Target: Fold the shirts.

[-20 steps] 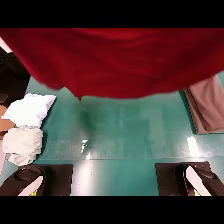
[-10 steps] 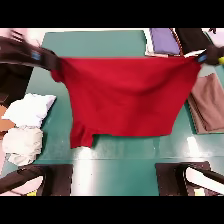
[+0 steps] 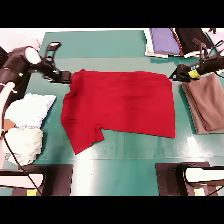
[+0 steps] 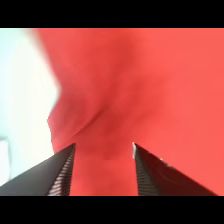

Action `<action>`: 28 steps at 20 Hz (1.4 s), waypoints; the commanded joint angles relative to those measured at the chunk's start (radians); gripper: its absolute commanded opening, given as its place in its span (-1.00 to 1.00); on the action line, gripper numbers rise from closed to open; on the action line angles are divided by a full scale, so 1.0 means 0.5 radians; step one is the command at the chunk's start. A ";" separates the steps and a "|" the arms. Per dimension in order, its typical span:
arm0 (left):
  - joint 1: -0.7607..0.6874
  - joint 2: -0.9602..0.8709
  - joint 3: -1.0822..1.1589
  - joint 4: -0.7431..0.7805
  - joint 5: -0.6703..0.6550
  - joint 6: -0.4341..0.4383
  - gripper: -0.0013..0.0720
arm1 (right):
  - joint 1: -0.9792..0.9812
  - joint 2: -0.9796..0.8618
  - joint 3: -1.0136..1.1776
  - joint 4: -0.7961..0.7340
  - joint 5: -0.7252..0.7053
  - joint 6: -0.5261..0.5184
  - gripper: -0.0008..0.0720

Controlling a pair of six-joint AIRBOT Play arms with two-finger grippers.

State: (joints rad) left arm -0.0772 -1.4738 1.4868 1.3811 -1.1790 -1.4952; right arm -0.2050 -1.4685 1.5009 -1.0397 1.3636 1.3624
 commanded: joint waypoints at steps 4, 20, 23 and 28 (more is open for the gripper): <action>0.433 0.393 -0.659 -0.343 -0.111 0.134 0.23 | -0.026 0.442 -0.410 0.005 0.021 -0.080 -0.08; 0.431 0.554 -1.617 -0.848 0.407 0.233 -0.28 | 0.160 0.909 -0.787 0.140 -0.215 -0.078 -0.08; 0.424 0.567 -1.513 -0.848 0.346 0.277 -0.88 | -0.018 0.925 -0.852 0.134 -0.050 -0.079 -0.08; 0.424 0.800 -1.378 -0.844 0.333 0.307 -0.88 | -0.540 1.098 -1.453 -0.206 0.058 -0.079 -0.05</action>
State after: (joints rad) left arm 0.1360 -1.1252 0.7670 0.9634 -1.0080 -1.3540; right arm -0.3458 -0.9577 0.9188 -1.0306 1.3556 1.3231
